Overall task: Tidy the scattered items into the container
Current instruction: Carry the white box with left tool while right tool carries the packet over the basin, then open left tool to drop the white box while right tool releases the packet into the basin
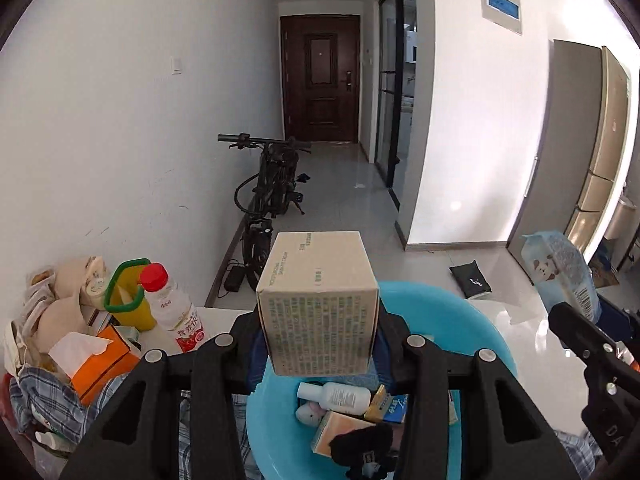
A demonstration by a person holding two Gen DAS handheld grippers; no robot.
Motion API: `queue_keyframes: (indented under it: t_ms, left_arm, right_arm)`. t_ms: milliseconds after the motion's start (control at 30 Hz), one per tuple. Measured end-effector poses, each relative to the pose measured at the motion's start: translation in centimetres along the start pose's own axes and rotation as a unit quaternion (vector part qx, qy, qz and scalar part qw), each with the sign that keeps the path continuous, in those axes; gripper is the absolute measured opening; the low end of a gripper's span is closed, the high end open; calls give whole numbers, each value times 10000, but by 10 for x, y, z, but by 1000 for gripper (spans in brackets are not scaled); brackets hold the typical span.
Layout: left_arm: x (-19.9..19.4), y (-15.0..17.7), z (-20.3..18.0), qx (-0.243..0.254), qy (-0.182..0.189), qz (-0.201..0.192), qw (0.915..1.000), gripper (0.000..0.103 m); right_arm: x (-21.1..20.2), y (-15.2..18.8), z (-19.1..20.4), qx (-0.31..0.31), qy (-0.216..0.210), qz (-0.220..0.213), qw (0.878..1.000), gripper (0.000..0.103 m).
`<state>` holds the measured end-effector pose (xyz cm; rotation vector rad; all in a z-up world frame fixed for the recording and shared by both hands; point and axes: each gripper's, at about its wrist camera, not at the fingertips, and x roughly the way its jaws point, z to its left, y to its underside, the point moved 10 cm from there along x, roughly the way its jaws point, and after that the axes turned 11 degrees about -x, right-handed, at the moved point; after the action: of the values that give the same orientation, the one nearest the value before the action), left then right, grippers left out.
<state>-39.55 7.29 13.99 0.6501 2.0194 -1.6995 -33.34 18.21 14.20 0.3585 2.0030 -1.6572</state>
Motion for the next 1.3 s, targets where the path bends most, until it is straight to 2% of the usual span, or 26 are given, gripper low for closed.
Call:
queue_keyframes:
  t_ms: [133,200,300,367,400,467,500,533,600,700,900,1200,1300]
  left_arm:
    - [-2,-9,-9,151,-59,-11,9999,45]
    - [-3,-13,-10,59,-44,26,10000,45]
    - [0,-14,-12,69,-113,247,9996,45]
    - [12,-3,-11,146,-220,776,9966,45]
    - [19,8,-10,221,-368,1170,9922,45]
    - [34,38,-6,538,-651,2084,9744,45]
    - [37,51,-6,702,-757,2340,9667,45]
    - [39,58,-4,821,-852,2437,9626,45]
    - [41,62,-1,808,-981,2429,9617,45]
    - [42,65,-2,587,-847,2477,9633,45]
    - [57,70,-1,497,-724,2557,9628,45]
    - [124,118,3,393,-592,3028,9504,45]
    - [142,131,10,450,-668,3136,9461,45]
  right_arm:
    - [9,-4,-1,-123,-33,239,9996,37]
    - [11,-4,0,-298,-44,344,9990,37]
    - [20,2,5,-347,-337,888,9949,37]
    - [26,13,12,-336,-467,1441,9879,37]
    - [29,17,11,-345,-527,1695,9835,37]
    - [33,24,12,-366,-660,2077,9753,37]
    - [35,28,11,-370,-683,2285,9704,37]
    - [36,33,10,-413,-688,2478,9655,37]
    - [39,39,4,-485,-592,2678,9604,37]
    - [42,38,-3,-322,-622,2715,9599,37]
    - [64,45,-3,-174,-772,2778,9574,38]
    - [123,89,4,-113,-763,3181,9449,37]
    - [136,102,1,-125,-776,3288,9411,37]
